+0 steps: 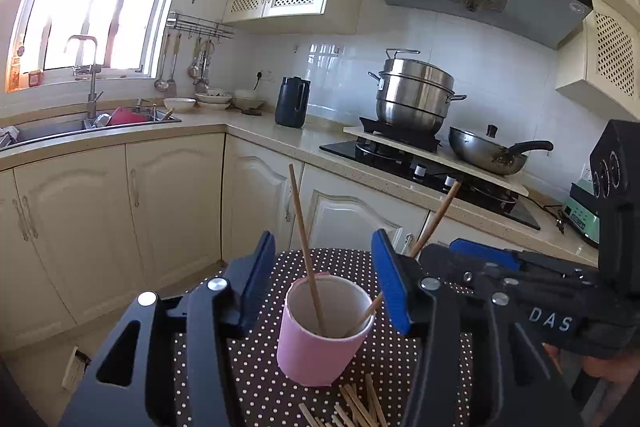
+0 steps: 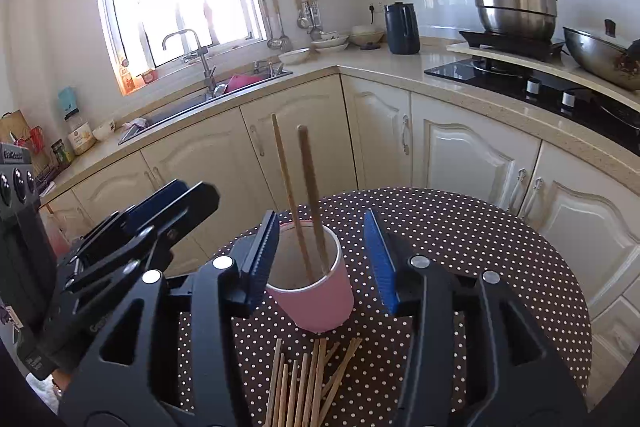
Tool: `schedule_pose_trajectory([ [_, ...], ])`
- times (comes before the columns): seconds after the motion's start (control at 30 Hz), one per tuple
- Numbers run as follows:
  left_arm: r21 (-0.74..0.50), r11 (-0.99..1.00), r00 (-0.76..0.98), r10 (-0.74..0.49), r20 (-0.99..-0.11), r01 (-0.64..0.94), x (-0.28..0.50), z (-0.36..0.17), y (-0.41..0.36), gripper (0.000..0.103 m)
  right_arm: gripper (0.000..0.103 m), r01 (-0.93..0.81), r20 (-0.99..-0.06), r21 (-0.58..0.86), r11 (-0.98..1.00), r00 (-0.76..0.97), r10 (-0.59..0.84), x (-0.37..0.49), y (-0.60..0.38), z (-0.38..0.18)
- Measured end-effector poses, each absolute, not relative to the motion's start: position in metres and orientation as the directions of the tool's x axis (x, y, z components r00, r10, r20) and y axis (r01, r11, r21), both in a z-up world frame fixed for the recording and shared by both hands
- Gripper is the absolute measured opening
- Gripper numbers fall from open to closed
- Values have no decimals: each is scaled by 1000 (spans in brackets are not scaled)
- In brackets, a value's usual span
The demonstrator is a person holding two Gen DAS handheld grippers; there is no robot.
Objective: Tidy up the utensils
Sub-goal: 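Carry the chopstick over the pink cup and release it inside, then lower the open right gripper back to the chopstick pile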
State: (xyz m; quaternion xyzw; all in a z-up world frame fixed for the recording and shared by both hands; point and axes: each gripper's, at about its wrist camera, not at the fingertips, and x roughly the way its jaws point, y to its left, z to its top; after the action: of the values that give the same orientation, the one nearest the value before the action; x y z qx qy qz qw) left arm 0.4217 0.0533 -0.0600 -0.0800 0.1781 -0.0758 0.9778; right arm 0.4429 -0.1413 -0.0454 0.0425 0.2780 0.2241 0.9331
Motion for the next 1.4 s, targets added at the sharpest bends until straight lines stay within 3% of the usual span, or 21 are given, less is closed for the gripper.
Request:
schedule_pose_trajectory([
  [0.3,-159,978,837,-201,-510,138,396,-70,42,51,45,-392,-548,186,901,719,426,401,-156,-53],
  [0.63,-185,972,620,-235,-748,145,386,-130,28,51,45,-425,-697,161,891,591,407,373,-155,-111],
  [0.8,-203,971,528,-241,-814,130,386,-163,23,51,45,-428,-742,184,885,529,411,367,-157,-133],
  [0.87,-193,974,496,-227,-838,120,387,-176,21,38,45,-424,-752,193,885,516,410,366,-159,-139],
  [0.97,-202,975,445,-220,-868,90,391,-193,18,29,45,-414,-766,201,888,498,406,365,-162,-148],
  [1.4,-178,982,427,-189,-885,64,395,-214,12,28,45,-396,-796,231,889,448,406,373,-169,-172],
])
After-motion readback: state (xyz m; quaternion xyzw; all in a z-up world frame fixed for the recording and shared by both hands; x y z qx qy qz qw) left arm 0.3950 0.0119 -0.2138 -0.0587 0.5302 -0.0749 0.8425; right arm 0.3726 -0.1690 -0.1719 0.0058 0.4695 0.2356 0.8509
